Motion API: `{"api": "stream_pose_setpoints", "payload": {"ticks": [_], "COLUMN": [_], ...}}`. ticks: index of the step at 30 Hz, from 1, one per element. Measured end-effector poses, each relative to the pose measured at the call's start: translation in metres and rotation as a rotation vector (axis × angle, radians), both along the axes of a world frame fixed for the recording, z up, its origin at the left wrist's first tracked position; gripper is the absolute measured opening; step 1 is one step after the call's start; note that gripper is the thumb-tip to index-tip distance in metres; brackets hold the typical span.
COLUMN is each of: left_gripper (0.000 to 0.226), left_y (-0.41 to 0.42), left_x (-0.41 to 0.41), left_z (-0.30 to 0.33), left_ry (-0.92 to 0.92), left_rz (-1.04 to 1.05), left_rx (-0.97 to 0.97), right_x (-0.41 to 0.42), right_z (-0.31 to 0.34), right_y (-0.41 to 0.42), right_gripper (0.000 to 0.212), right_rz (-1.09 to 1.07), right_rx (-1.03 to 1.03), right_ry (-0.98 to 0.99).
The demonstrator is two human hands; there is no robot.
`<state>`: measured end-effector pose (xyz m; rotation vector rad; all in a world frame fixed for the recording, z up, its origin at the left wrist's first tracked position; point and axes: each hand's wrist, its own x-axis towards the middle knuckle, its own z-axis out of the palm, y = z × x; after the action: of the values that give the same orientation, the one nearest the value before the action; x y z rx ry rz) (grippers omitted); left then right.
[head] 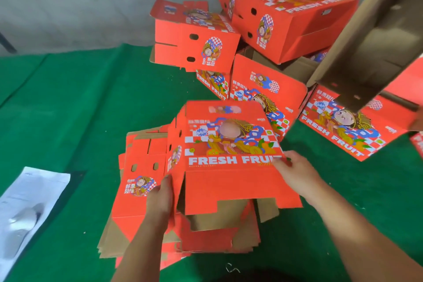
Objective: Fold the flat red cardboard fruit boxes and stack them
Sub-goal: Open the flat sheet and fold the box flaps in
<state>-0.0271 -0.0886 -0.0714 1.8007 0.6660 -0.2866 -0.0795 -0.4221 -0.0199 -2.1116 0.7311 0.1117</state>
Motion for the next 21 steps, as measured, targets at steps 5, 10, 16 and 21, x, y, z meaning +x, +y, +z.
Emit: {"api": "stream_pose_setpoints", "payload": {"ticks": [5, 10, 16, 21], "left_gripper": [0.058, 0.075, 0.083, 0.101], "left_y": [-0.047, -0.058, -0.066, -0.096], "left_x": [-0.020, -0.026, -0.026, -0.041], "left_z": [0.020, 0.044, 0.057, 0.060], "left_ry": [0.030, -0.270, -0.340, -0.354], "left_rz": [-0.250, -0.344, -0.536, -0.512], "left_rx": [-0.302, -0.361, -0.346, -0.272], "right_x": [-0.011, -0.027, -0.037, -0.040], "right_z": [0.011, 0.020, 0.048, 0.063], "right_y": [0.022, 0.003, -0.009, 0.006], "right_gripper": [0.065, 0.066, 0.067, 0.089], "right_rz": [0.099, 0.018, 0.000, 0.103], "right_rx": [0.055, 0.110, -0.128, -0.287], "right_ry": [0.024, -0.008, -0.048, 0.120]}}
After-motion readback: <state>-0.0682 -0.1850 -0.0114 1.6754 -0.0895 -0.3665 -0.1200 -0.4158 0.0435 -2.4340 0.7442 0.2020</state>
